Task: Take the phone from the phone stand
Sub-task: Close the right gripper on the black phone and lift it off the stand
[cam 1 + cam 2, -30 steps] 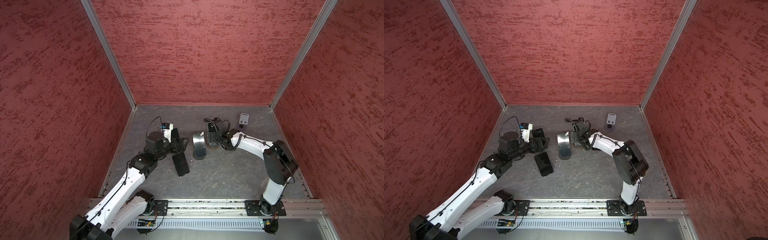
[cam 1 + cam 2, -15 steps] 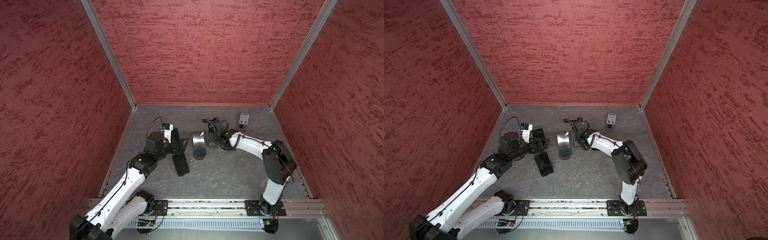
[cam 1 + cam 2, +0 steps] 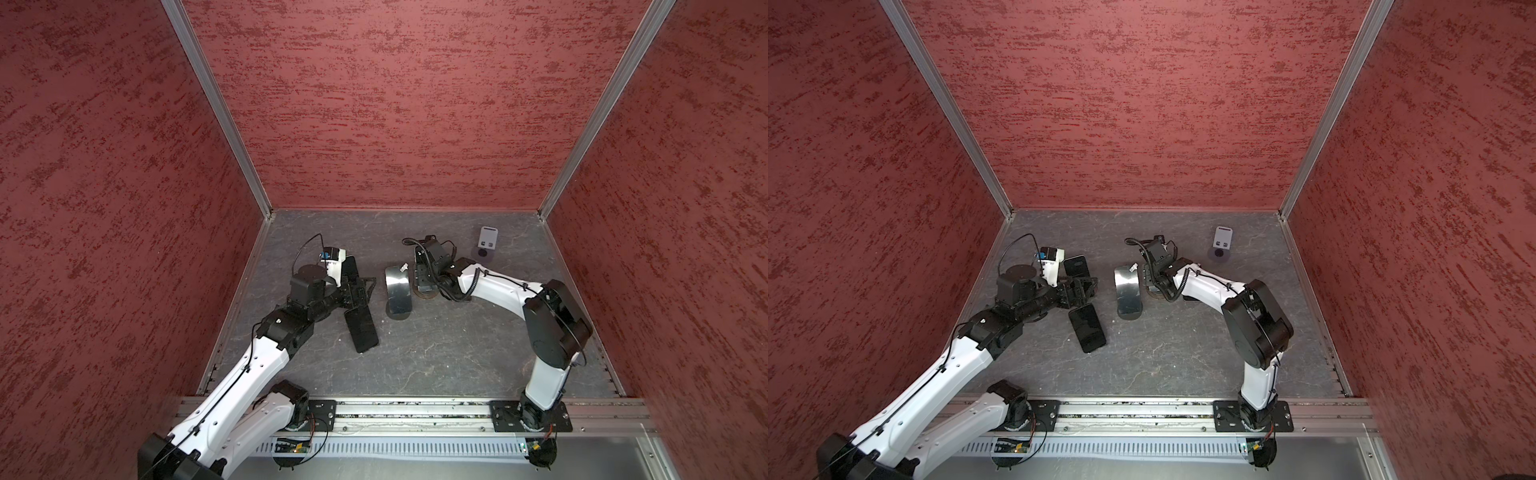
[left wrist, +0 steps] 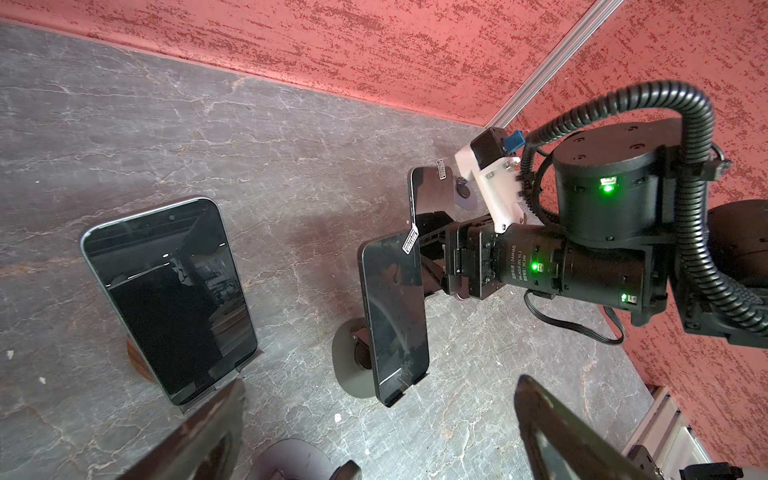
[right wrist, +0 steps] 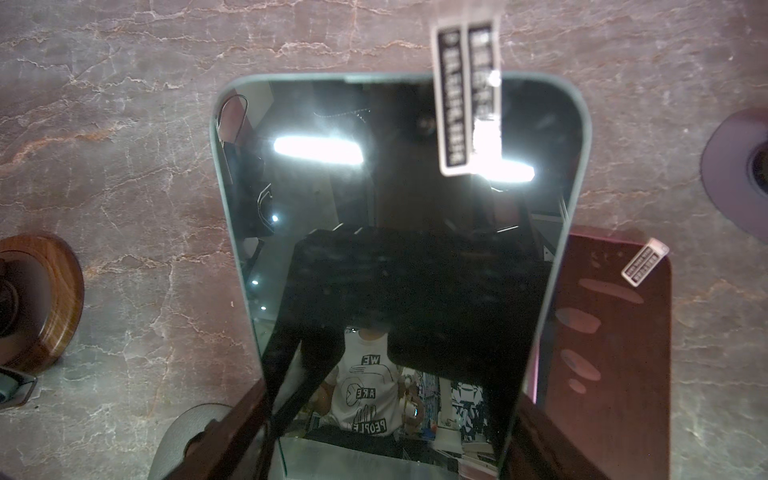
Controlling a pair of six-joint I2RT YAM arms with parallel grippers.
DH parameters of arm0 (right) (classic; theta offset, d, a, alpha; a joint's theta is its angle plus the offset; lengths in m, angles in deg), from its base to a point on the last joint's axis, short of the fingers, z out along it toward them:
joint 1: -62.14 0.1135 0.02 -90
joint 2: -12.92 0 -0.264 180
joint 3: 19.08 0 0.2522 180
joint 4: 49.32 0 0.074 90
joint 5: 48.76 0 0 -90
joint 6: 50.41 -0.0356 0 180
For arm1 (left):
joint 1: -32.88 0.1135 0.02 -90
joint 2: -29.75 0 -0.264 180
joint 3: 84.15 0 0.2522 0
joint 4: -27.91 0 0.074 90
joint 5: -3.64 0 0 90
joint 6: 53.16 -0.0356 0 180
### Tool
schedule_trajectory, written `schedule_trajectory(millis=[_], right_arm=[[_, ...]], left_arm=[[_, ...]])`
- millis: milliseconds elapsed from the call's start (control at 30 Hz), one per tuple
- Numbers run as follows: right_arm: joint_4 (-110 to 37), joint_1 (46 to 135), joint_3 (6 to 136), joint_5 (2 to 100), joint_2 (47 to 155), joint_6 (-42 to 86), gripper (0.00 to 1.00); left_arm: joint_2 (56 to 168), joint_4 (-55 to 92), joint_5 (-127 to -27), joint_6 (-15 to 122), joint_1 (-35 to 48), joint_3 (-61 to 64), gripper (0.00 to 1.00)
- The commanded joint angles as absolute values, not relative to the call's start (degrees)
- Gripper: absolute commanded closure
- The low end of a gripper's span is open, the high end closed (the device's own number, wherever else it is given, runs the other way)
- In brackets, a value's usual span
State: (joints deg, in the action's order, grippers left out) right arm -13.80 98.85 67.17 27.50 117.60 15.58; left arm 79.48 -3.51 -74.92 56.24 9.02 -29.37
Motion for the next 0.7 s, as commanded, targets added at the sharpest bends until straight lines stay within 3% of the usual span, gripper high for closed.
schedule_trajectory(millis=[0, 667], right_arm=[[-13.50, 99.23, 68.77, 27.09, 116.19, 15.56, 0.40], [-11.66, 98.94, 70.80, 23.75, 110.76, 18.51, 0.41]], left_arm=[[79.06, -3.52, -75.73, 54.95, 8.71, -29.95, 0.01], [80.02, -3.21, -75.29, 55.04, 8.71, -29.24, 0.00]])
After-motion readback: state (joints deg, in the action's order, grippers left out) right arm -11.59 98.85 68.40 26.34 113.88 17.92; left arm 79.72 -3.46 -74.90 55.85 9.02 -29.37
